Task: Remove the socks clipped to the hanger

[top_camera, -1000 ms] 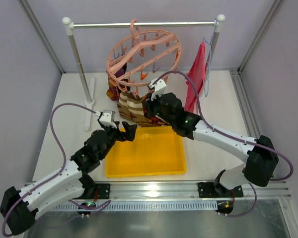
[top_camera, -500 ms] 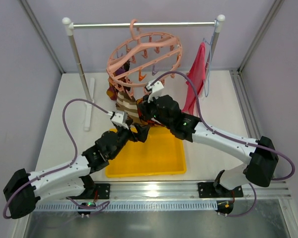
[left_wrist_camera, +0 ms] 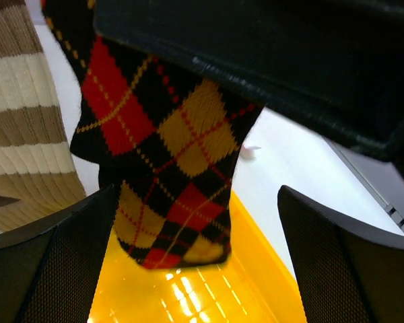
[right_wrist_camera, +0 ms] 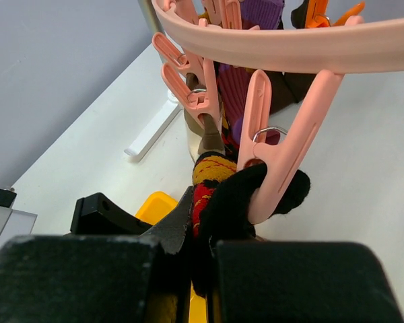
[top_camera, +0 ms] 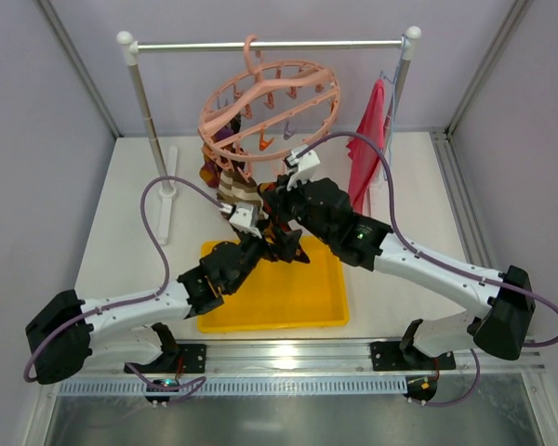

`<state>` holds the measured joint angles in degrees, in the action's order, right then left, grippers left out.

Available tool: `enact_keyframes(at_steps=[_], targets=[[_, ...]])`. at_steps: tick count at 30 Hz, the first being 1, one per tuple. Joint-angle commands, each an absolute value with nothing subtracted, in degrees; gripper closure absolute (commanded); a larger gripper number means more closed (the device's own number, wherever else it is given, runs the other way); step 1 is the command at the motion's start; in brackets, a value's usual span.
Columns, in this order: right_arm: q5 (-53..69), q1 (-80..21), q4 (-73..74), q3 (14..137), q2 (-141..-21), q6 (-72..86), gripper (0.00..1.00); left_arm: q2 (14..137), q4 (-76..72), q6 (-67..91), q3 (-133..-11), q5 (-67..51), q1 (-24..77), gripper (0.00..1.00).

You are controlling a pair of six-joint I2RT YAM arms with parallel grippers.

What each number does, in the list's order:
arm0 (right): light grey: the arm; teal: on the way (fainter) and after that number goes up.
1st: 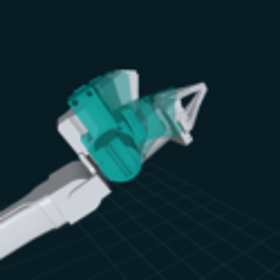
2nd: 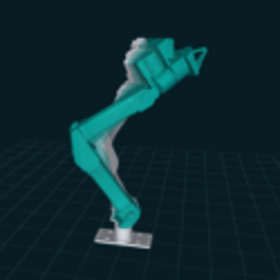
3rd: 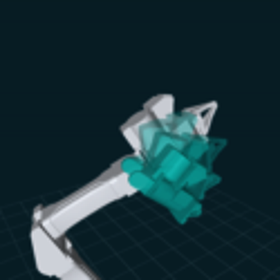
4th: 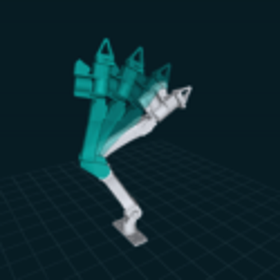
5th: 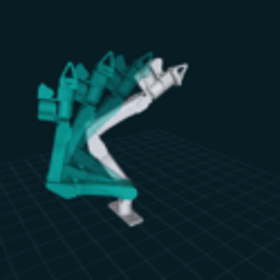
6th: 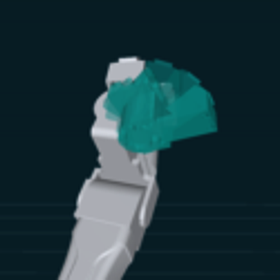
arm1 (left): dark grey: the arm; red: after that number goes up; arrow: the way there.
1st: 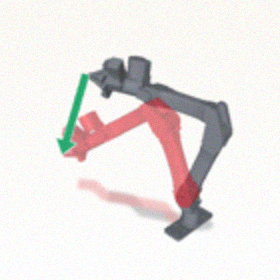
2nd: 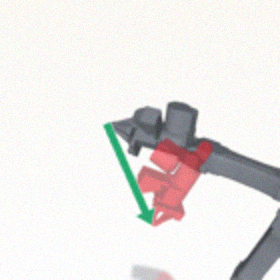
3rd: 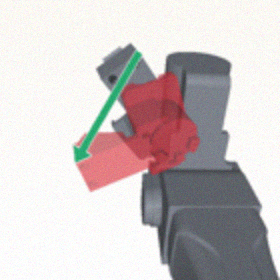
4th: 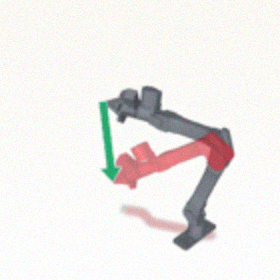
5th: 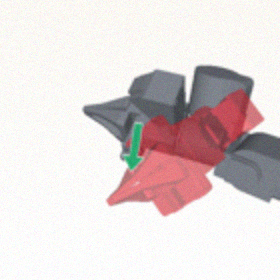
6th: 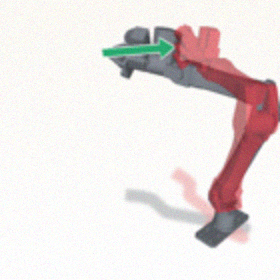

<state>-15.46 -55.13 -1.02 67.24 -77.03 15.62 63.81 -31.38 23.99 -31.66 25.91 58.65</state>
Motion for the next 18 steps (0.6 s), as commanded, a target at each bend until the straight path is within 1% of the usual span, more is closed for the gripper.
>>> enact_keyframes(at_steps=[1,8,9,11,12,17,18], targets=[[-16.0,-55.5,-1.1,66.9,-75.3,16.5,0.95,66.4,-37.4,23.8,-34.6,29.8,59.2,0.0],[-16.9,-55.5,-0.4,65.8,-74.0,15.6,0.95,70.6,-40.2,23.6,-36.3,32.2,59.4,0.0],[-16.9,-55.5,-0.4,65.6,-73.8,15.6,0.95,71.1,-40.0,23.5,-36.6,32.2,59.5,0.03],[-17.3,-55.5,-0.4,65.4,-73.6,15.6,0.95,71.8,-40.2,23.2,-37.1,32.3,59.9,0.15],[-17.4,-55.5,-0.4,65.3,-73.4,15.5,0.95,71.9,-40.3,23.0,-37.1,32.5,60.0,0.31],[-17.7,-55.5,-0.4,64.5,-72.5,15.6,0.95,73.1,-40.3,22.1,-37.3,32.6,60.6,0.56],[-17.1,-55.5,-0.4,64.1,-72.1,15.6,0.95,73.6,-40.2,21.8,-37.6,32.3,60.6,0.67]])
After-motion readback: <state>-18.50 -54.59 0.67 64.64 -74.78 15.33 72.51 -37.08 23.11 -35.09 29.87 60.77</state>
